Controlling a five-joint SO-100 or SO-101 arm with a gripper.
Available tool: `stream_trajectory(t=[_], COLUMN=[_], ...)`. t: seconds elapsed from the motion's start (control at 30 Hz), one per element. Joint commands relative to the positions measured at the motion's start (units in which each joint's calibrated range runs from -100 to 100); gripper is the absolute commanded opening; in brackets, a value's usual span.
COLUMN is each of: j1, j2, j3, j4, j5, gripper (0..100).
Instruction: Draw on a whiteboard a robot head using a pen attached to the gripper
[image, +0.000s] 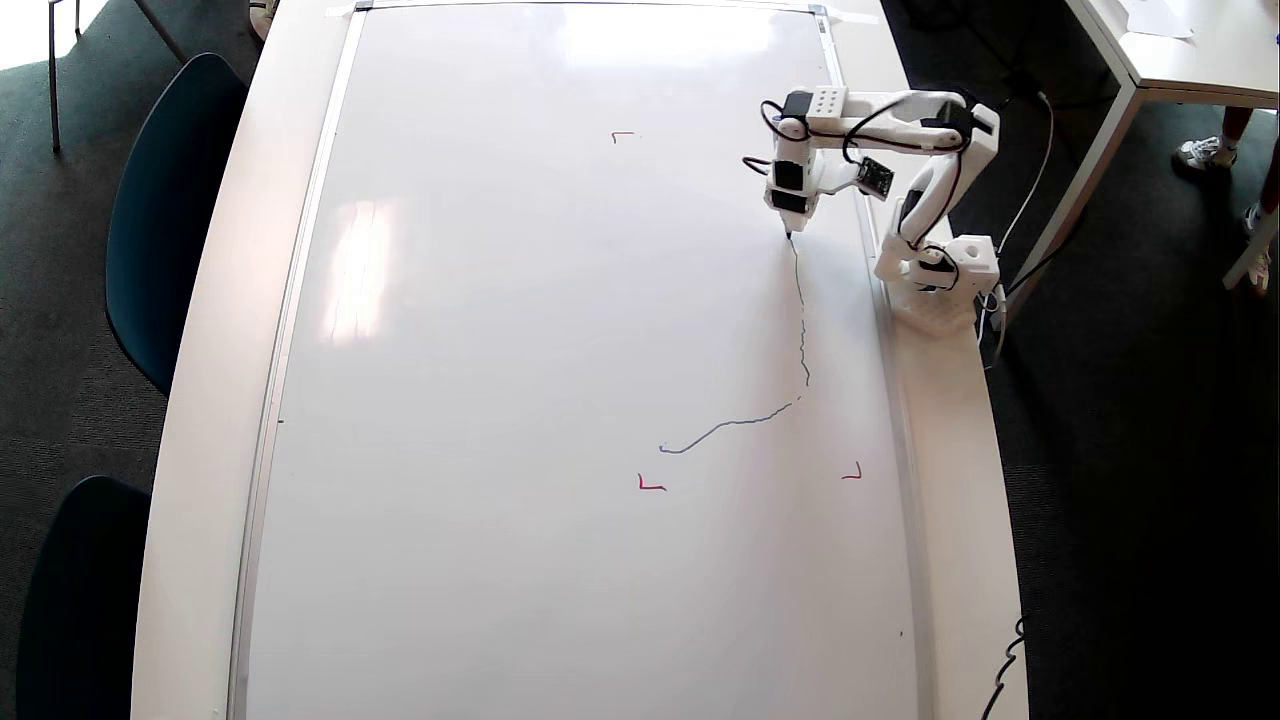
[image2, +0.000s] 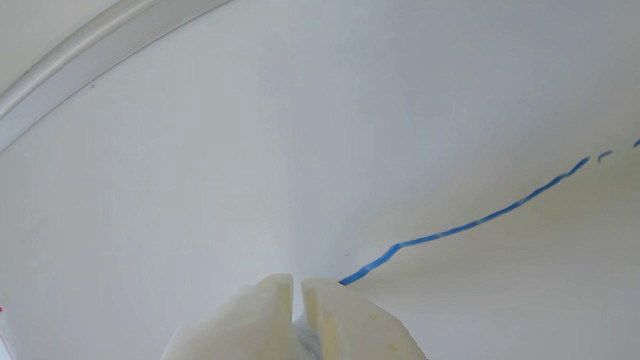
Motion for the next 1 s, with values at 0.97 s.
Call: stream_trajectory(t=[0.97], j1=[2.78], j2=[15.97], j3=[-19.67], j4=[-10.7], j5=[-0.19], gripper=[1])
